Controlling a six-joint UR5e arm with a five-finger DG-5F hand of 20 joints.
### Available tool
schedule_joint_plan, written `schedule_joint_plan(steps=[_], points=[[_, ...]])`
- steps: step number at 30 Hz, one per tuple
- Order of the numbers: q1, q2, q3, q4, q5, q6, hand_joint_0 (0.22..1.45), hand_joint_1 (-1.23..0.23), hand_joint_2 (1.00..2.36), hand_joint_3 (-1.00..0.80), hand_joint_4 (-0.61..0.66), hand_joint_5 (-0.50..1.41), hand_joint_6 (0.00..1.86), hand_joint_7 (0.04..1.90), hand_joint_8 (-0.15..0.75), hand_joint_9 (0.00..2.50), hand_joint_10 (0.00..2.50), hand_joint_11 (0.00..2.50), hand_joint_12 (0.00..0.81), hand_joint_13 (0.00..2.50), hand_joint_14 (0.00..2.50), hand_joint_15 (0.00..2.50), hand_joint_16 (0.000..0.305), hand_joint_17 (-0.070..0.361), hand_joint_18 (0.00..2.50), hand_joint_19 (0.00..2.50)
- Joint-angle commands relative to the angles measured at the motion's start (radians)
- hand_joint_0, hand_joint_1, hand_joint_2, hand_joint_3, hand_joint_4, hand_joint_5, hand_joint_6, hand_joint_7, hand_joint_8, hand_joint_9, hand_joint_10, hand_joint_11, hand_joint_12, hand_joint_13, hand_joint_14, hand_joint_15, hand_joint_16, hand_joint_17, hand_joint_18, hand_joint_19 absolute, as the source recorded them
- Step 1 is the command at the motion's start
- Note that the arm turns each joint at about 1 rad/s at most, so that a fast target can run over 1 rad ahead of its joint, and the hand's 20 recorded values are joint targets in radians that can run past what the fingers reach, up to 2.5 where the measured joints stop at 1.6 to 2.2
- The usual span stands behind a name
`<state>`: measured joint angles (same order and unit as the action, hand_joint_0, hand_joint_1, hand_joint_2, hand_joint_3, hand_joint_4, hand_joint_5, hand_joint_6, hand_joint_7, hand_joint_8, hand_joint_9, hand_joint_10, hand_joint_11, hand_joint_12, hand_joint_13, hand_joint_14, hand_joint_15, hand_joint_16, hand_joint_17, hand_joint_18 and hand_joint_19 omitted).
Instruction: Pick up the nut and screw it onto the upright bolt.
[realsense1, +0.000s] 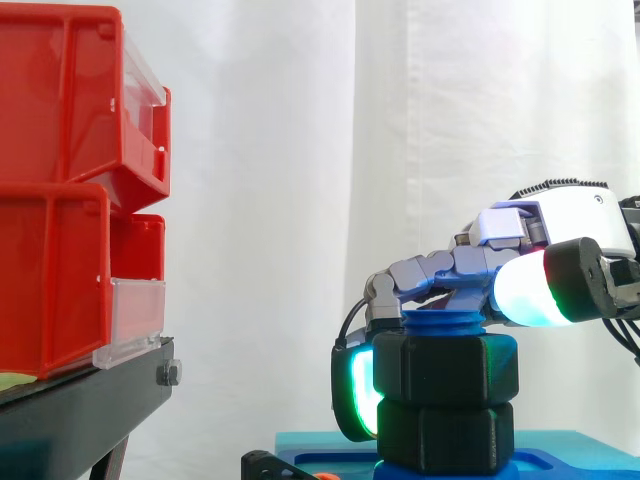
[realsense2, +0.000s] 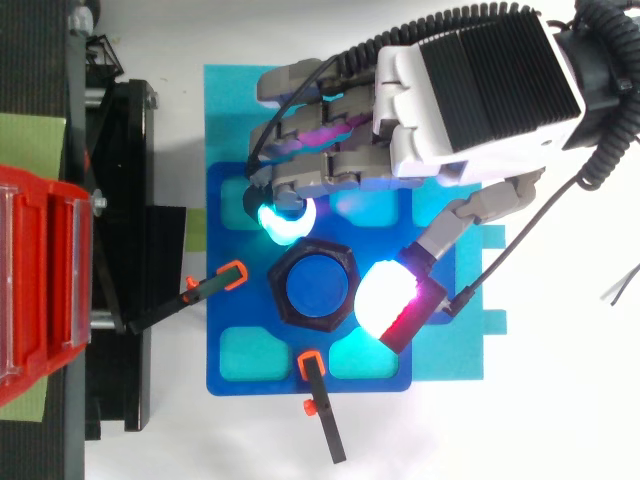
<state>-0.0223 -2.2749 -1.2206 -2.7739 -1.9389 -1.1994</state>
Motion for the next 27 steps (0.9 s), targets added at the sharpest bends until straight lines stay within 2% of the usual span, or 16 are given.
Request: schedule_joint_plan(steps=[1, 6, 10, 13, 17, 22, 27], points=[[0.001, 0.0, 0.0, 0.0, 0.0, 0.0, 0.48, -0.21, 1.0, -0.5, 0.17, -0.03, 0.5, 1.36, 0.279, 0.88, 0.0, 0.0, 0.289, 0.53, 0.0, 0.01, 0.042, 0.095, 0.3, 0.0], [-0.001, 0.0, 0.0, 0.0, 0.0, 0.0, 0.48, -0.22, 1.0, -0.5, 0.21, -0.07, 0.5, 1.21, 0.27, 0.84, 0.0, 0.0, 0.294, 0.52, 0.0, 0.0, 0.043, 0.097, 0.3, 0.0], [-0.001, 0.0, 0.0, -0.003, 0.0, 0.0, 0.48, -0.23, 1.0, -0.5, 0.19, -0.19, 0.5, 0.91, 0.251, 0.59, 0.0, 0.0, 0.328, 0.34, 0.0, 0.0, 0.048, 0.108, 0.13, 0.0], [-0.001, 0.0, 0.0, -0.001, 0.0, 0.0, 0.48, -0.23, 1.0, -0.5, 0.14, -0.23, 0.5, 0.79, 0.24, 0.47, 0.0, 0.0, 0.343, 0.26, 0.0, 0.0, 0.049, 0.111, 0.06, 0.0], [-0.001, 0.0, 0.0, 0.0, 0.0, 0.0, 0.47, -0.21, 1.0, -0.5, 0.12, -0.25, 0.5, 0.7, 0.23, 0.39, 0.0, 0.0, 0.348, 0.2, 0.0, 0.0, 0.051, 0.116, 0.0, 0.0], [-0.004, 0.0, 0.004, 0.005, -0.002, 0.001, 0.46, -0.2, 1.0, -0.5, 0.12, -0.25, 0.5, 0.67, 0.23, 0.35, 0.0, 0.0, 0.353, 0.15, 0.0, 0.0, 0.053, 0.12, 0.0, 0.0], [-0.015, 0.002, 0.039, -0.003, -0.034, 0.001, 0.46, -0.2, 1.0, -0.5, 0.13, -0.25, 0.5, 0.67, 0.232, 0.34, 0.0, 0.0, 0.36, 0.12, 0.0, 0.0, 0.053, 0.12, 0.0, 0.0]])
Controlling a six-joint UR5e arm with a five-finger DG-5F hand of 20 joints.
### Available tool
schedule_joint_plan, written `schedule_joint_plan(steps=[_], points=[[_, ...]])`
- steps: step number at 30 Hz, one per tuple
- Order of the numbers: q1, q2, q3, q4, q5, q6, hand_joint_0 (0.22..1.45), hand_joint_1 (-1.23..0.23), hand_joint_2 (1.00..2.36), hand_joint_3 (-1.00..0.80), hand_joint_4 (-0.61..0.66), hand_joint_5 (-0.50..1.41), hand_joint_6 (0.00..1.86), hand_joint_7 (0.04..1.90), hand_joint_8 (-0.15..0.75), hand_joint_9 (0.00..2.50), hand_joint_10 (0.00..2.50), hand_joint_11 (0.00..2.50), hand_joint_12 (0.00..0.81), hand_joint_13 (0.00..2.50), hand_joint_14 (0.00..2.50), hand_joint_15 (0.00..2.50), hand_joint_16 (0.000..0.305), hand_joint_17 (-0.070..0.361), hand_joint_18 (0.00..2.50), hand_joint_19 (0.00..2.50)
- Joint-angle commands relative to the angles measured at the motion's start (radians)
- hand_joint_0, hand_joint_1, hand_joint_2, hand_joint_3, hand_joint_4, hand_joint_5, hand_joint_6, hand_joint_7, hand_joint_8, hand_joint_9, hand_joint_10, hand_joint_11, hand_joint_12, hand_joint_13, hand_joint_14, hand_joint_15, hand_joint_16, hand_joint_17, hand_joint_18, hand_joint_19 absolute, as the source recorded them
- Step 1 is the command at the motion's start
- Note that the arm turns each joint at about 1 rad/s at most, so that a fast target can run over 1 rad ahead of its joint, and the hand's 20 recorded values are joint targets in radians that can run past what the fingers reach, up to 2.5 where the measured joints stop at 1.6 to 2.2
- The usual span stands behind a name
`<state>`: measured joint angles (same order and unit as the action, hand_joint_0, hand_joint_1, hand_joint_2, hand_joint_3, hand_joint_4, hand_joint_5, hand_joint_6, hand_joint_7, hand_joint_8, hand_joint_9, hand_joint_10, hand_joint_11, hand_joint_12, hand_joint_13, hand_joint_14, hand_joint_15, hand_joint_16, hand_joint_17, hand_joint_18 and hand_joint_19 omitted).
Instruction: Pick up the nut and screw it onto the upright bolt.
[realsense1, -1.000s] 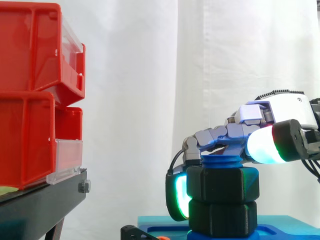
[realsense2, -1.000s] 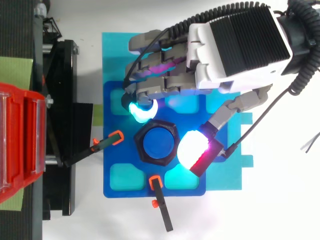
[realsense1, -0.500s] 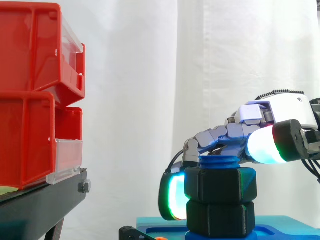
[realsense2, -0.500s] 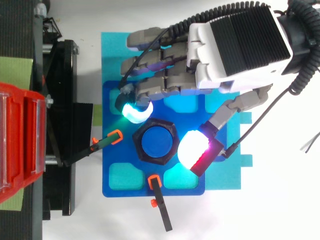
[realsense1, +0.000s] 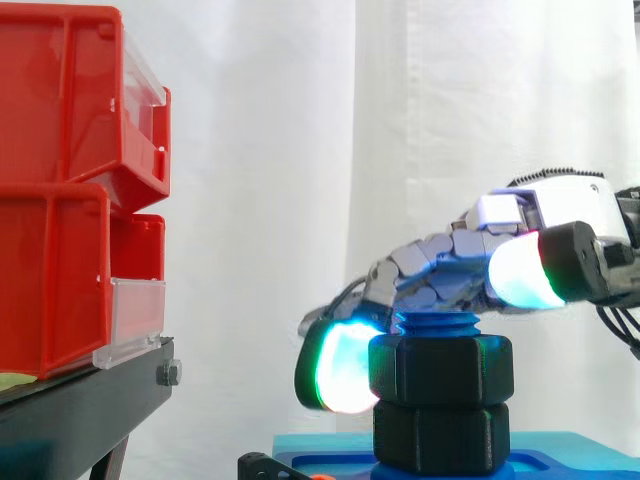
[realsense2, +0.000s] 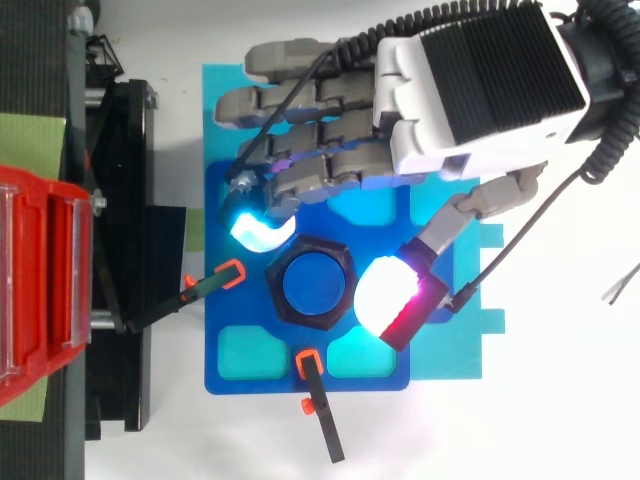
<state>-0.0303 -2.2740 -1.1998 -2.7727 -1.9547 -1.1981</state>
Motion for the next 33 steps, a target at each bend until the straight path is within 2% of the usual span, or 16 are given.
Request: schedule_joint_plan(steps=[1, 2, 7, 8, 11, 13, 15, 17, 19, 21, 22, 25, 27, 30, 33], points=[[-0.008, 0.002, 0.029, -0.011, -0.027, -0.001, 0.46, -0.2, 1.0, -0.5, 0.14, -0.24, 0.5, 0.67, 0.234, 0.33, 0.0, 0.0, 0.363, 0.11, 0.0, 0.0, 0.053, 0.12, 0.0, 0.0], [-0.014, 0.005, 0.049, -0.039, -0.046, -0.005, 0.46, -0.2, 1.0, -0.5, 0.14, -0.24, 0.5, 0.66, 0.234, 0.33, 0.0, 0.0, 0.363, 0.11, 0.0, 0.0, 0.054, 0.12, 0.0, 0.0], [-0.03, 0.005, 0.095, -0.096, -0.058, -0.009, 0.46, -0.2, 1.0, -0.5, 0.14, -0.24, 0.5, 0.67, 0.236, 0.32, 0.0, 0.0, 0.363, 0.11, 0.0, 0.0, 0.054, 0.121, 0.0, 0.0], [-0.03, 0.005, 0.095, -0.096, -0.058, -0.009, 0.46, -0.2, 1.0, -0.5, 0.15, -0.24, 0.5, 0.67, 0.237, 0.32, 0.0, 0.0, 0.363, 0.11, 0.0, 0.0, 0.054, 0.121, 0.0, 0.0], [-0.043, 0.005, 0.137, -0.122, -0.072, -0.015, 0.46, -0.2, 1.0, -0.5, 0.16, -0.23, 0.5, 0.67, 0.238, 0.32, 0.0, 0.0, 0.365, 0.1, 0.0, 0.0, 0.054, 0.12, 0.0, 0.0], [-0.046, 0.005, 0.144, -0.131, -0.079, -0.017, 0.46, -0.19, 1.0, -0.5, 0.17, -0.24, 0.5, 0.68, 0.238, 0.29, 0.0, 0.0, 0.362, 0.07, 0.0, 0.0, 0.053, 0.12, 0.0, 0.0], [-0.057, 0.022, 0.16, -0.169, -0.098, -0.034, 0.46, -0.2, 1.0, -0.5, 0.18, -0.24, 0.5, 0.67, 0.238, 0.28, 0.0, 0.0, 0.367, 0.05, 0.0, 0.0, 0.053, 0.12, 0.0, 0.0], [-0.062, 0.054, 0.157, -0.211, -0.099, -0.063, 0.46, -0.21, 1.0, -0.5, 0.19, -0.24, 0.5, 0.66, 0.239, 0.25, 0.0, 0.0, 0.374, 0.03, 0.0, 0.0, 0.054, 0.121, 0.0, 0.0], [-0.065, 0.093, 0.143, -0.269, -0.079, -0.117, 0.46, -0.23, 1.0, -0.5, 0.2, -0.24, 0.5, 0.65, 0.242, 0.24, 0.0, 0.0, 0.375, 0.02, 0.0, 0.0, 0.054, 0.121, 0.0, 0.0], [-0.066, 0.11, 0.132, -0.298, -0.061, -0.141, 0.46, -0.23, 1.0, -0.5, 0.2, -0.24, 0.5, 0.65, 0.243, 0.24, 0.0, 0.0, 0.375, 0.02, 0.0, 0.0, 0.054, 0.121, 0.0, 0.0], [-0.068, 0.129, 0.12, -0.321, -0.038, -0.156, 0.46, -0.23, 1.0, -0.5, 0.21, -0.24, 0.5, 0.65, 0.244, 0.23, 0.0, 0.0, 0.375, 0.01, 0.0, 0.0, 0.054, 0.122, 0.0, 0.0], [-0.068, 0.163, 0.095, -0.344, 0.003, -0.164, 0.46, -0.25, 1.0, -0.5, 0.2, -0.24, 0.5, 0.65, 0.243, 0.21, 0.0, 0.0, 0.375, 0.0, 0.0, 0.0, 0.054, 0.121, 0.0, 0.0], [-0.068, 0.186, 0.068, -0.344, 0.03, -0.159, 0.47, -0.25, 1.0, -0.5, 0.19, -0.24, 0.5, 0.65, 0.242, 0.21, 0.0, 0.0, 0.375, 0.0, 0.0, 0.0, 0.054, 0.122, 0.0, 0.0], [-0.065, 0.209, 0.028, -0.34, 0.049, -0.155, 0.47, -0.26, 1.0, -0.5, 0.19, -0.24, 0.5, 0.66, 0.239, 0.19, 0.0, 0.0, 0.374, 0.0, 0.0, 0.0, 0.054, 0.121, 0.0, 0.0], [-0.06, 0.245, -0.034, -0.306, 0.079, -0.143, 0.47, -0.26, 1.0, -0.5, 0.17, -0.24, 0.5, 0.65, 0.241, 0.18, 0.0, 0.0, 0.376, 0.0, 0.0, 0.0, 0.054, 0.122, 0.0, 0.0]])
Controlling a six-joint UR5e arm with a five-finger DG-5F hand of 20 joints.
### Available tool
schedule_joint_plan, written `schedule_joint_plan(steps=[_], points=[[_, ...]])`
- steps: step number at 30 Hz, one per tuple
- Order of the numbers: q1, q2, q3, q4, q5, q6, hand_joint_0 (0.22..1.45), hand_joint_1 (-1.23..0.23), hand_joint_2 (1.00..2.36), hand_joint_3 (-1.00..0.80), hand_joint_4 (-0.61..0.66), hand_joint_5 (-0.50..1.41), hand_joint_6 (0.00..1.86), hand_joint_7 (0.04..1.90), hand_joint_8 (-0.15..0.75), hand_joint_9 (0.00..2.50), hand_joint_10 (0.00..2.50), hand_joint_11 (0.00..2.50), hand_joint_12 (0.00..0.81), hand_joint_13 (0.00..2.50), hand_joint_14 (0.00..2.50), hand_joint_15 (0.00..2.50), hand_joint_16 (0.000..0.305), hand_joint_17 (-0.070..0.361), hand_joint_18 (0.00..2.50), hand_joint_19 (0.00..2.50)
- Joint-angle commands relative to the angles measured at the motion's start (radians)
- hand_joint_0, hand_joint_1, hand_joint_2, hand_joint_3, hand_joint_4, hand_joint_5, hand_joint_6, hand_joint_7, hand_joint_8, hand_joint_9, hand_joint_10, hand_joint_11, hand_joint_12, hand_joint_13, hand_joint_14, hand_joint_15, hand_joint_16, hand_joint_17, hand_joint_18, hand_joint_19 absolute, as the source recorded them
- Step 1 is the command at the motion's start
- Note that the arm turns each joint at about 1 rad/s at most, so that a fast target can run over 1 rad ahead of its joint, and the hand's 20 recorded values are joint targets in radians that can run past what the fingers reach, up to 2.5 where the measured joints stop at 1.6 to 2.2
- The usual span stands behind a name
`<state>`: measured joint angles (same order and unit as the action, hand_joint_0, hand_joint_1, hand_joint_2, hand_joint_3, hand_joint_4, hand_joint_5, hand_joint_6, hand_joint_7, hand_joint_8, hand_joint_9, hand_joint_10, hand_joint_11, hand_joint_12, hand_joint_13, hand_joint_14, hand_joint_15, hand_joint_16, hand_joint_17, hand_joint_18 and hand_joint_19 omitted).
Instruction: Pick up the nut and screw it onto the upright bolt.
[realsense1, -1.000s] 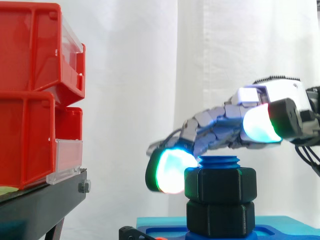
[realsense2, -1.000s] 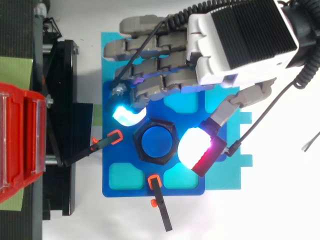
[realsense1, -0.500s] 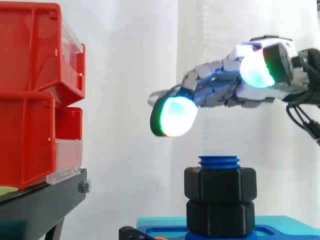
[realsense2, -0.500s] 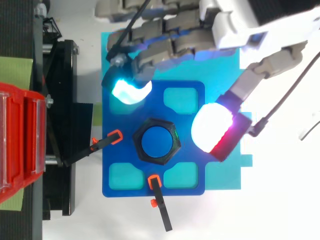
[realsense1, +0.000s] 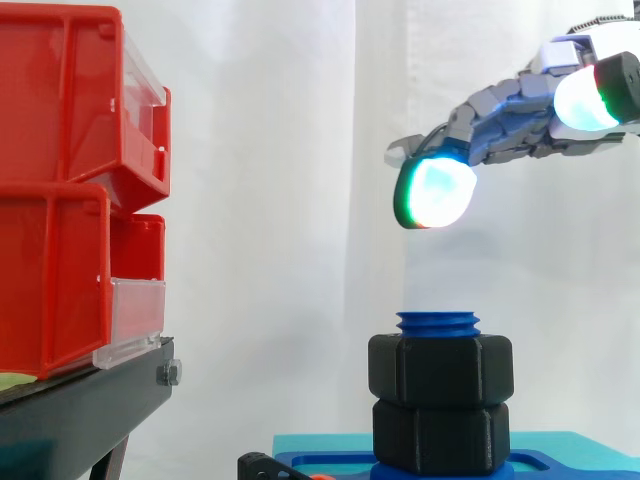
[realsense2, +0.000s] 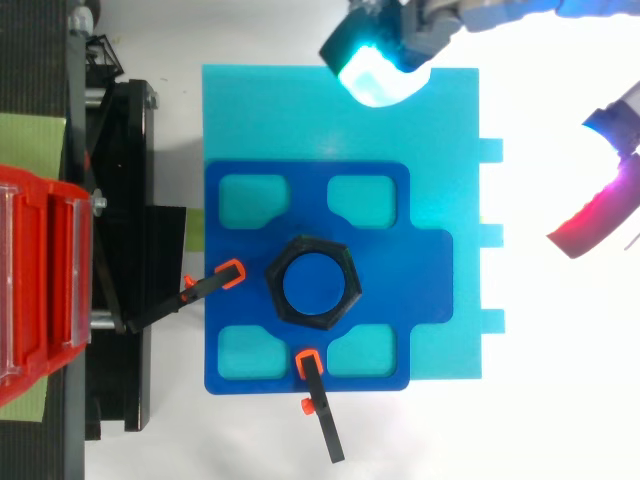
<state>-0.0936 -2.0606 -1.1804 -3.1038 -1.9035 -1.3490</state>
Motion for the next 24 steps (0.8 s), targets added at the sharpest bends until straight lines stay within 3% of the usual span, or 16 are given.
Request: schedule_joint_plan(steps=[1, 6, 11, 22, 24], points=[[0.003, 0.034, -0.061, 0.033, 0.032, 0.01, 0.46, -0.26, 1.0, -0.5, 0.17, -0.24, 0.5, 0.65, 0.24, 0.17, 0.0, 0.0, 0.376, 0.0, 0.0, 0.0, 0.054, 0.123, 0.0, 0.0], [0.006, 0.039, -0.073, 0.044, 0.041, 0.028, 0.46, -0.22, 1.0, -0.5, 0.12, -0.25, 0.5, 0.68, 0.219, 0.06, 0.0, 0.0, 0.371, 0.0, 0.0, 0.0, 0.055, 0.124, 0.0, 0.0], [-0.002, 0.039, -0.074, 0.042, 0.041, 0.039, 0.45, -0.2, 1.0, -0.5, 0.11, -0.25, 0.5, 0.72, 0.215, 0.04, 0.0, 0.0, 0.371, 0.0, 0.0, 0.0, 0.055, 0.125, 0.0, 0.0], [-0.017, 0.039, -0.074, -0.044, 0.043, 0.189, 0.45, -0.2, 1.0, -0.5, 0.09, -0.26, 0.5, 0.79, 0.205, 0.0, 0.0, 0.0, 0.369, 0.0, 0.0, 0.0, 0.057, 0.128, 0.0, 0.0], [-0.018, 0.039, -0.074, -0.061, 0.044, 0.264, 0.45, -0.22, 1.0, -0.5, 0.12, -0.25, 0.5, 0.8, 0.203, 0.0, 0.0, 0.0, 0.368, 0.0, 0.0, 0.0, 0.057, 0.129, 0.0, 0.0]])
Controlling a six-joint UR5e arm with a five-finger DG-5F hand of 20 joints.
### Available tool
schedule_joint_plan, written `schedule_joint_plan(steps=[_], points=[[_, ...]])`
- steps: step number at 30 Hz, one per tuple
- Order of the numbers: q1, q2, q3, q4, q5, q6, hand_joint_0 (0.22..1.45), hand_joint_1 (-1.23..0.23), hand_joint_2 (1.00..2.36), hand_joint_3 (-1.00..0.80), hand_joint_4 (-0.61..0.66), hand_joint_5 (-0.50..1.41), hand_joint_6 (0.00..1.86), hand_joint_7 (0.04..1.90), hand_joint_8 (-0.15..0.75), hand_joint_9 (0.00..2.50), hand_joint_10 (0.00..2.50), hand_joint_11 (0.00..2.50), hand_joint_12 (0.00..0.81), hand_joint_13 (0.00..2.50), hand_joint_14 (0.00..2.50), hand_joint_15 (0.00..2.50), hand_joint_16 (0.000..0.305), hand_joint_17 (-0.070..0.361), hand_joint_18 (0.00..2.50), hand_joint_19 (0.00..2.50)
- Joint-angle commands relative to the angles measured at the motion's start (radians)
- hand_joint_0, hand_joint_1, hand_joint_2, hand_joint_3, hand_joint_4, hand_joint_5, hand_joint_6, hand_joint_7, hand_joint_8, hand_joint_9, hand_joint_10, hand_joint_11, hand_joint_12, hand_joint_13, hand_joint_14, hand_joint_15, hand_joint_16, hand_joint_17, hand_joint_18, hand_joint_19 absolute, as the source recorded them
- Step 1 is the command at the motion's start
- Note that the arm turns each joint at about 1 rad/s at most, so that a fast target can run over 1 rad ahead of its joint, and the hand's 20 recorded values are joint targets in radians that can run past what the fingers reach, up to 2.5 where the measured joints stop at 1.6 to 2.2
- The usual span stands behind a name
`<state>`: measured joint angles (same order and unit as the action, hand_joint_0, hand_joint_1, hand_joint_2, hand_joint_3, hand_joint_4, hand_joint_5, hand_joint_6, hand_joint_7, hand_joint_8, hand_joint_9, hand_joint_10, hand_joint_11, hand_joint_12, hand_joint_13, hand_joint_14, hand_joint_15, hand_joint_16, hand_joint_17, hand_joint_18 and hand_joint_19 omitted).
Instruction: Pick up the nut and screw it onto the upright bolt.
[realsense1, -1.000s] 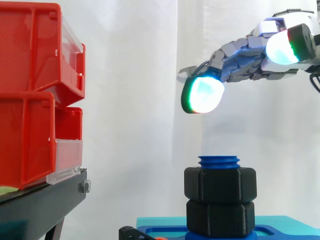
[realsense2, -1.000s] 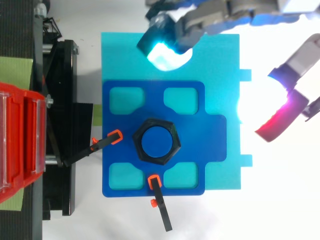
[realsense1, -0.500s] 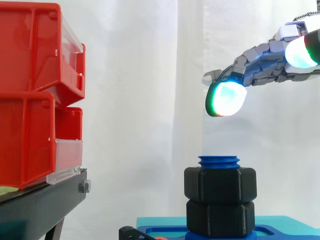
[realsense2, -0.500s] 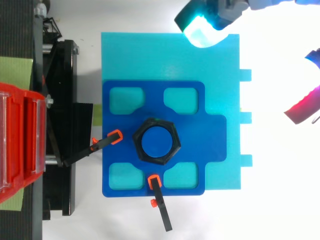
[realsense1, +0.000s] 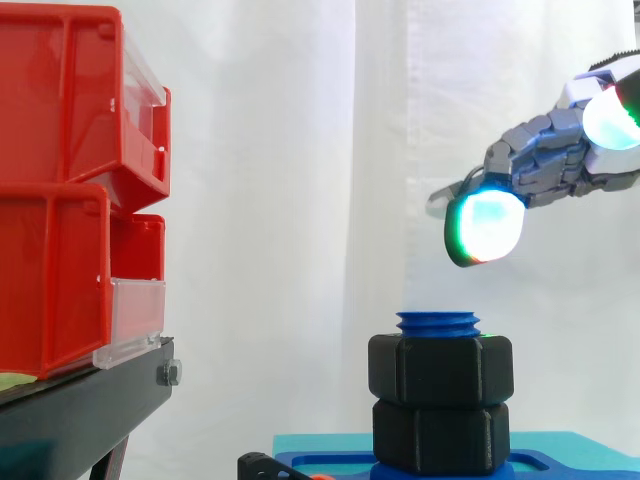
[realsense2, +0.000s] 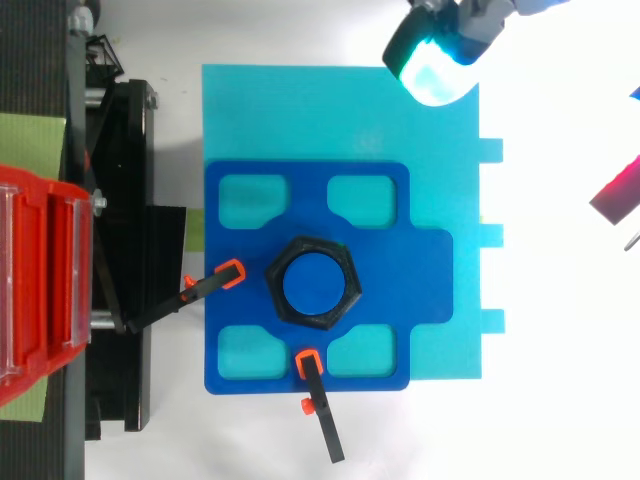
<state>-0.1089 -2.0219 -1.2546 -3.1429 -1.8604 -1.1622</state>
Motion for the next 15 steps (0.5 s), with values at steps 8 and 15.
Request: schedule_joint_plan(steps=[8, 15], points=[[-0.014, 0.0, 0.0, -0.02, 0.078, 0.452, 0.46, -0.22, 1.0, -0.5, 0.14, -0.25, 0.5, 0.72, 0.203, 0.0, 0.0, 0.0, 0.365, 0.0, 0.0, 0.0, 0.056, 0.126, 0.0, 0.0], [-0.012, -0.001, 0.001, -0.02, 0.099, 0.59, 0.46, -0.23, 1.0, -0.5, 0.13, -0.24, 0.5, 0.72, 0.2, 0.0, 0.0, 0.0, 0.363, 0.0, 0.0, 0.0, 0.054, 0.122, 0.0, 0.0]])
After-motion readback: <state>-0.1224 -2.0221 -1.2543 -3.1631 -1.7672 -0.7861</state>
